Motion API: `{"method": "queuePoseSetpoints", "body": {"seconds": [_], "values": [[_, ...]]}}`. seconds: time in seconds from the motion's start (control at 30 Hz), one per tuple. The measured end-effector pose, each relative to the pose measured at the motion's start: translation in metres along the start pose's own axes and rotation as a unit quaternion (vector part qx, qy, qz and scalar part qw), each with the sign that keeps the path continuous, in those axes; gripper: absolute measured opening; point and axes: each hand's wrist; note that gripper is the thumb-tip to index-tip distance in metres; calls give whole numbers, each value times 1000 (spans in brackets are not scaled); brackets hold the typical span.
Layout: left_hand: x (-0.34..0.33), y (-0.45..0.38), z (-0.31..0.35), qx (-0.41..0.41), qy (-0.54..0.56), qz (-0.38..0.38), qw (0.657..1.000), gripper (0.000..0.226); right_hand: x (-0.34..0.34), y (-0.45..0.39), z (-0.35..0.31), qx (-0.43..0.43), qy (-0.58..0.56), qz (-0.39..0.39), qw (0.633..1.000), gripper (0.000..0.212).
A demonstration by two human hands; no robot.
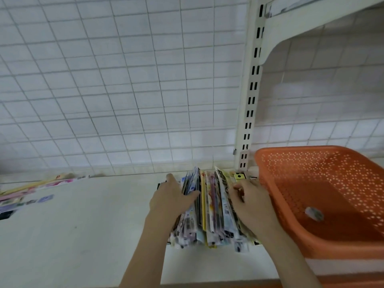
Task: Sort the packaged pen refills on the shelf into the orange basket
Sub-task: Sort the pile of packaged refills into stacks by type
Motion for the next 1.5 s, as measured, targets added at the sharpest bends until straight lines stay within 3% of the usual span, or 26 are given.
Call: {"method": "queuePoseSetpoints", "body": {"seconds": [0.13,0.3,0.63,1.13,1.37,1.5], "values": [[-1,2,-8,4,63,44,997,80,-1,-3,-6,25,30,-5,999,17],[3,10,-30,-3,122,89,988,43,-5,-9,-24,58,80,18,995,23],[27,26,-141,32,104,175,979,15,-61,-4,-99,130,51,-26,990,22],[133,48,-413,114,73,218,966,22,-228,77,-277,101,14,-147,984,17],[155,61,-461,119,98,216,964,31,-258,91,-317,100,22,-182,978,13],[158,61,-460,109,99,218,965,21,-262,86,-320,103,31,-182,977,18]]}}
Point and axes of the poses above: each hand's wrist, its own y-axis away from the middle knuckle, its own x-axis out of the back of the hand, z = x × y, and after that the axes turned 3 degrees about -y, right-handed
